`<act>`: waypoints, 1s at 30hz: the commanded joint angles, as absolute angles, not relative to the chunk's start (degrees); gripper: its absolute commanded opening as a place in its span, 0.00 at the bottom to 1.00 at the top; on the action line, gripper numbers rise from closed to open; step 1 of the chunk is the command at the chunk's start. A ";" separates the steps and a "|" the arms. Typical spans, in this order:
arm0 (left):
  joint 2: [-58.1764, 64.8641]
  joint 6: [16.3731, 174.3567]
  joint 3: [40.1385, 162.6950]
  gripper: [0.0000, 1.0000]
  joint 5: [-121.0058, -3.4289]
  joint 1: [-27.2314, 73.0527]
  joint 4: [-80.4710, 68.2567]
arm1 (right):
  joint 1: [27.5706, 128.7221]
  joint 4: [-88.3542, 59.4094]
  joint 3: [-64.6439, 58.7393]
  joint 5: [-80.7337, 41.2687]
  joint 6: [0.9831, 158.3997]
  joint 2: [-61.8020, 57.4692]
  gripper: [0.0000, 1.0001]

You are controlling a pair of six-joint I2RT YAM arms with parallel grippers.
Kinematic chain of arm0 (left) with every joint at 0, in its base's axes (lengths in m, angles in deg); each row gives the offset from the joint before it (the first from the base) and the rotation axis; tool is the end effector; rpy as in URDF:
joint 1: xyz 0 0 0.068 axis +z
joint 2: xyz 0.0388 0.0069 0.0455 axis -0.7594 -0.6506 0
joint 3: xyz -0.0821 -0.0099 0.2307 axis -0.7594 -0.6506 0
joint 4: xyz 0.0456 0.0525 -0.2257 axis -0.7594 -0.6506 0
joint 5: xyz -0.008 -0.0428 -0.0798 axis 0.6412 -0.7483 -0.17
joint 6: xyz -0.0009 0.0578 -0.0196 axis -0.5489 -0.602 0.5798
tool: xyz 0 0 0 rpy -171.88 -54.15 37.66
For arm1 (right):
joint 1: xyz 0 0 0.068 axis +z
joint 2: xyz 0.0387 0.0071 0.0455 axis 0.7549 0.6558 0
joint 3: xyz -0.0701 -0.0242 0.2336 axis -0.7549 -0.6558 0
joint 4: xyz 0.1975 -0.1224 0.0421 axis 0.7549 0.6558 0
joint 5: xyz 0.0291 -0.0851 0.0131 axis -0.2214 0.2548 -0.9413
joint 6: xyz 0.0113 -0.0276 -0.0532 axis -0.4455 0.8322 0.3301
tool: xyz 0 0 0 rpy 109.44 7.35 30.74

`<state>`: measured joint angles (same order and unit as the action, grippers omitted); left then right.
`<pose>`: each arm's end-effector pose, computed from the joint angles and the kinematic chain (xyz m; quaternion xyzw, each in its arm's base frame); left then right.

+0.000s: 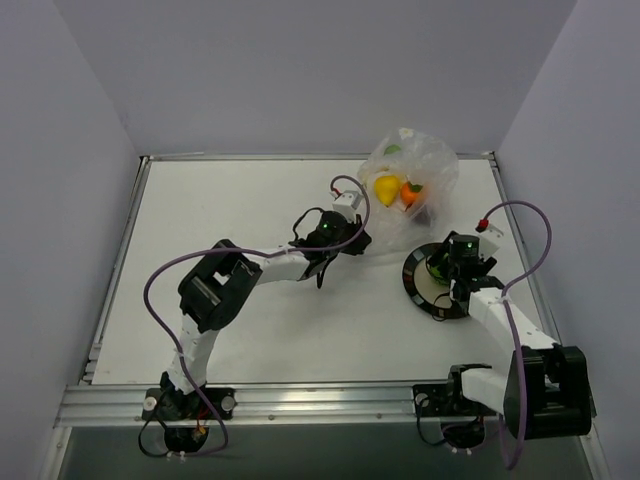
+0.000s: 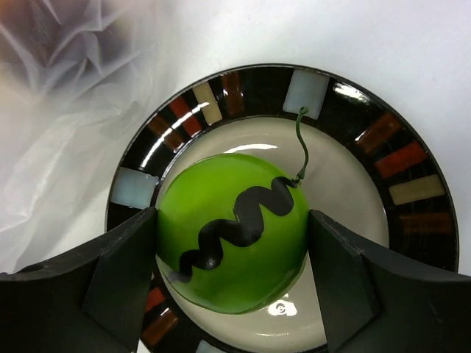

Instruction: Take the fake fruits out of the plastic bag

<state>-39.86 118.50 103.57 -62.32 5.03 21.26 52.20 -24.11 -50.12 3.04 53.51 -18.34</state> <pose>0.3139 -0.3165 0.1804 0.1109 0.7837 -0.4320 0.4323 0.2361 0.0012 0.1911 0.2840 0.8009 0.0530 0.5245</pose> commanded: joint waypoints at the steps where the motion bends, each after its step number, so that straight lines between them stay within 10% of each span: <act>1: -35.16 118.33 105.10 0.02 -62.83 4.76 23.43 | 51.48 -26.93 -48.44 3.81 52.85 -18.29 0.56; 5: -35.95 118.76 105.36 0.02 -63.45 4.76 23.60 | 51.04 -26.23 -48.97 5.57 53.54 -22.59 0.89; 10: -36.47 118.94 105.36 0.02 -63.54 4.67 23.78 | 51.13 -21.75 -45.02 2.17 56.00 -30.94 0.89; 14: -36.39 118.77 105.45 0.02 -63.36 4.59 23.52 | 56.02 -21.83 -40.37 -2.95 57.76 -33.24 0.79; 17: -36.74 118.77 105.71 0.02 -63.45 4.59 23.34 | 64.19 -21.92 -34.57 0.28 61.00 -29.47 0.47; 21: -36.91 119.03 105.27 0.02 -63.45 4.50 23.34 | 76.60 -23.77 -26.49 5.11 66.72 -18.25 0.28; 30: -36.30 119.21 104.05 0.02 -62.75 4.06 23.52 | 71.80 -23.59 -10.21 7.16 72.71 4.88 0.24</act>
